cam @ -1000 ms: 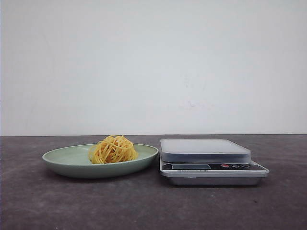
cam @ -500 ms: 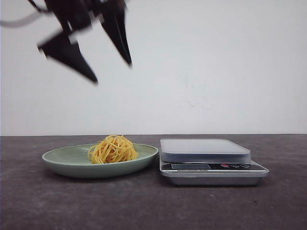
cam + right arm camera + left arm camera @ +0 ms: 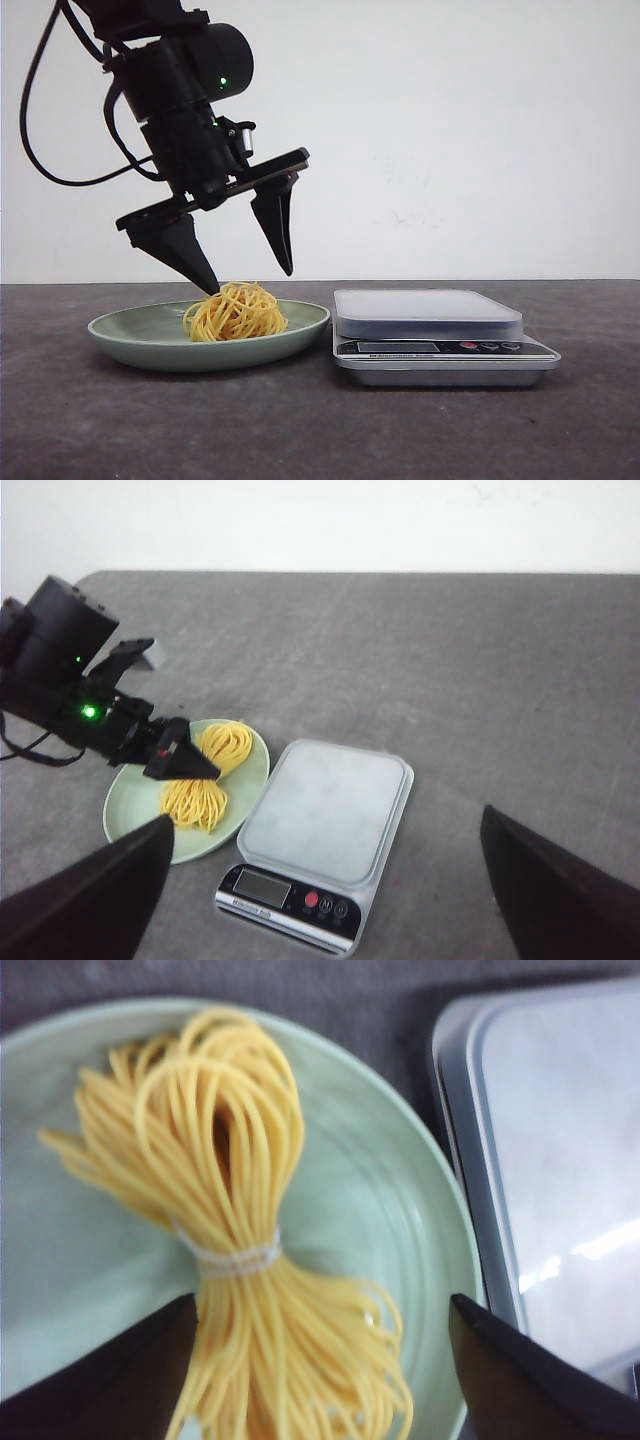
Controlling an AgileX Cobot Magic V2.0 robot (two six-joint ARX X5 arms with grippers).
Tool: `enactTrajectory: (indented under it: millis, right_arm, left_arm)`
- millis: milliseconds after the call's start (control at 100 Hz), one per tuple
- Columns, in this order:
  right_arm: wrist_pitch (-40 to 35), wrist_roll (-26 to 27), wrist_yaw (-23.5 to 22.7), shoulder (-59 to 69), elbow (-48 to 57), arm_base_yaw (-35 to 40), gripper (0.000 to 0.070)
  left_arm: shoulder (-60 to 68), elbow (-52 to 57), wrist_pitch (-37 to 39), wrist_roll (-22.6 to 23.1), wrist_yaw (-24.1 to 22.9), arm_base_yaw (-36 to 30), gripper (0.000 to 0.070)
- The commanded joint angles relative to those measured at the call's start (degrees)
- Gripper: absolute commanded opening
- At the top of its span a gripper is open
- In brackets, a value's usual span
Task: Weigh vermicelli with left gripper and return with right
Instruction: 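Lower the left gripper onto the vermicelli bundle and close on it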
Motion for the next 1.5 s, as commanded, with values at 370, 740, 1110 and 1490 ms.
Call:
enactTrajectory:
  millis: [370, 740, 1110, 1490]
  right_arm:
    - [-0.09, -0.92, -0.11, 0.24, 0.83, 0.74, 0.0620]
    - [0.04, -0.90, 0.09, 0.24, 0.83, 0.72, 0.0602]
    - [0.04, -0.85, 0.07, 0.24, 0.83, 0.72, 0.0602]
    - [-0.07, -0.85, 0.31, 0.24, 0.83, 0.72, 0.0544]
  left_arm:
    - [3.61, 1.51, 2.08, -0.94, -2.21, 1.77, 0.0447]
    - [4.26, 1.51, 2.38, 1.01, -1.53, 1.90, 0.0111]
    - [6.56, 1.51, 0.83, 1.01, -1.53, 1.68, 0.0311]
    - [6.71, 1.68, 1.99, 2.34, 0.20, 1.11, 0.0001]
